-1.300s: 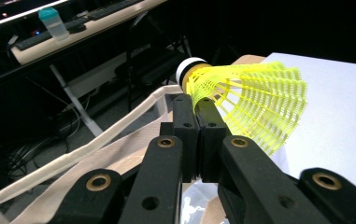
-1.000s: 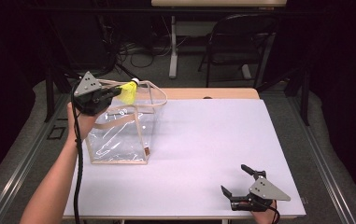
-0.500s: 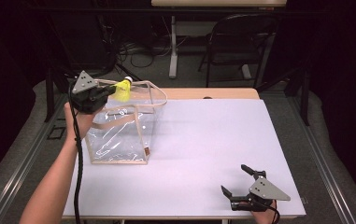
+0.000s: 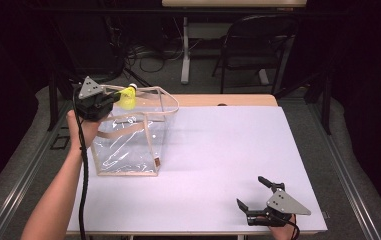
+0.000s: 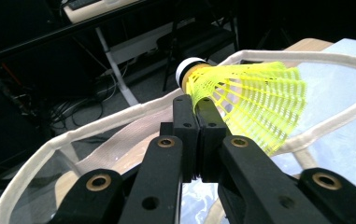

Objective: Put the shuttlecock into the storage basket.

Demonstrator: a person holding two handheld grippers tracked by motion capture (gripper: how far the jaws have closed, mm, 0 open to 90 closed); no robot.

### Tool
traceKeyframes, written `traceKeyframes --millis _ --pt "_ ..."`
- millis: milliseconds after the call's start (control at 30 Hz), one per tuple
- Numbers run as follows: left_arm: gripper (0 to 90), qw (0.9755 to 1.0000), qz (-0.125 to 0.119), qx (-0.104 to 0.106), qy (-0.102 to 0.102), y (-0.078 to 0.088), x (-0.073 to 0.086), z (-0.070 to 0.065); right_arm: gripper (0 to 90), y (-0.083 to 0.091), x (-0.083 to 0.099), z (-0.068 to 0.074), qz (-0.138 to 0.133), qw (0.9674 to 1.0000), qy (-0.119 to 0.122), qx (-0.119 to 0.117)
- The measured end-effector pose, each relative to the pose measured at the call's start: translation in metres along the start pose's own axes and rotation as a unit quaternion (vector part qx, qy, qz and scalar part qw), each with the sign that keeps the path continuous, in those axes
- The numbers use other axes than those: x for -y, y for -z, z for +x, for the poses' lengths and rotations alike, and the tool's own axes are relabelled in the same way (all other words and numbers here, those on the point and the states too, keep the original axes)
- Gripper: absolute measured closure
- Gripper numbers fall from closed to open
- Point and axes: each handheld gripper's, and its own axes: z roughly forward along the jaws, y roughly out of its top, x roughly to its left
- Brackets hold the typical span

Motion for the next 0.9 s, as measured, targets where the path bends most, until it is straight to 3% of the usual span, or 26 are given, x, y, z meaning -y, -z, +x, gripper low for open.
traceKeyframes --millis 600,900 --pt "89.0 0.9994 0.022 -0.026 0.005 -0.005 0.009 0.010 2.0 0.000 0.000 0.000 0.000 1.0000 -0.001 0.000" --pt "89.0 0.9984 0.037 -0.042 -0.010 -0.007 0.012 0.010 2.0 0.000 0.000 0.000 0.000 1.0000 -0.001 0.000"
